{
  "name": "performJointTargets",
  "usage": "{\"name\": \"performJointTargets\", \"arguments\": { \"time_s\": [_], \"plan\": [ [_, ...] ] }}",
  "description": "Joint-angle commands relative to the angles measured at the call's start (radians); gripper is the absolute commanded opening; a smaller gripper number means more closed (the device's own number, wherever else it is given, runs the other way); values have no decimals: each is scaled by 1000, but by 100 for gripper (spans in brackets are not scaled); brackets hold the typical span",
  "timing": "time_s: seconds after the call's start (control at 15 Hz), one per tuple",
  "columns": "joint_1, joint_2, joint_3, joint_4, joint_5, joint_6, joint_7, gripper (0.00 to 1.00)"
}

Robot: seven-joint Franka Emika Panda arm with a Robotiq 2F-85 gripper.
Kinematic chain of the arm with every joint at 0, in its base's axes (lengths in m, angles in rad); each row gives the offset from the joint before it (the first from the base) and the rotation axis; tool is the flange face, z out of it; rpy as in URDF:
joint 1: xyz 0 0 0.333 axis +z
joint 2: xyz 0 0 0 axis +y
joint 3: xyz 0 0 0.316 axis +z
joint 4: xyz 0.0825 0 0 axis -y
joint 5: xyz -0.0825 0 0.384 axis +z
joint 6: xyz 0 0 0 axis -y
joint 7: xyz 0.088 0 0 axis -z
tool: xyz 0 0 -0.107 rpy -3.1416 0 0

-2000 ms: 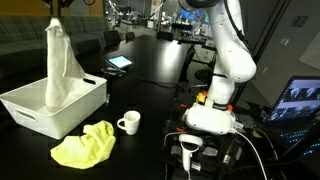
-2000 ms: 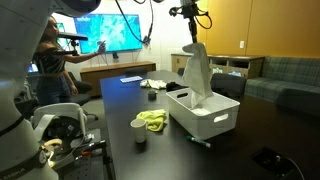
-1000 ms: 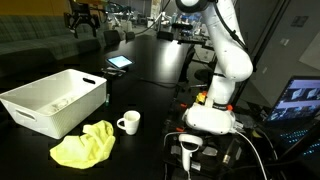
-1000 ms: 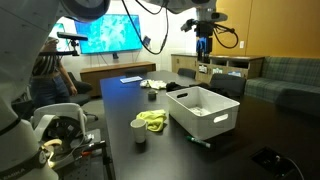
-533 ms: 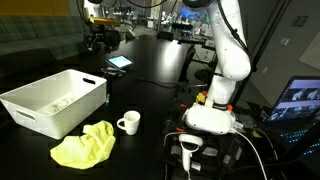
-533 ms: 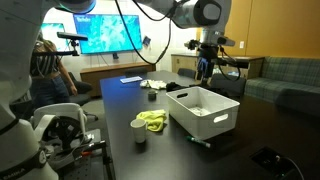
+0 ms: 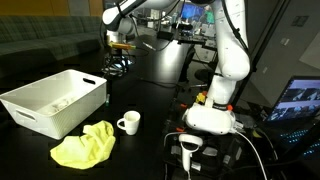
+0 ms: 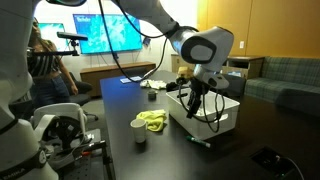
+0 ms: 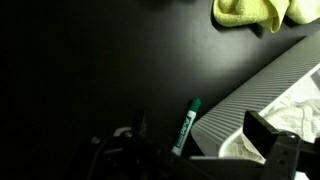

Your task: Put the towels into the basket and the marker and tape into the mug

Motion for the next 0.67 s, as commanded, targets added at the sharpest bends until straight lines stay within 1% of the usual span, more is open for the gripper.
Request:
{"name": "performJointTargets", "arguments": {
  "time_s": [0.0, 0.07, 0.2, 0.33, 0.6],
  "plan": [
    [12, -92, -15, -253, 79, 172, -27, 100],
    [15, -102, -16, -309, 96, 218, -16, 100],
    [21, -93, -12, -367, 138, 301, 7, 100],
    [20, -78, 0, -400, 191, 362, -1, 100],
    [19, -58, 29, -424, 302, 461, -6, 100]
  ]
}}
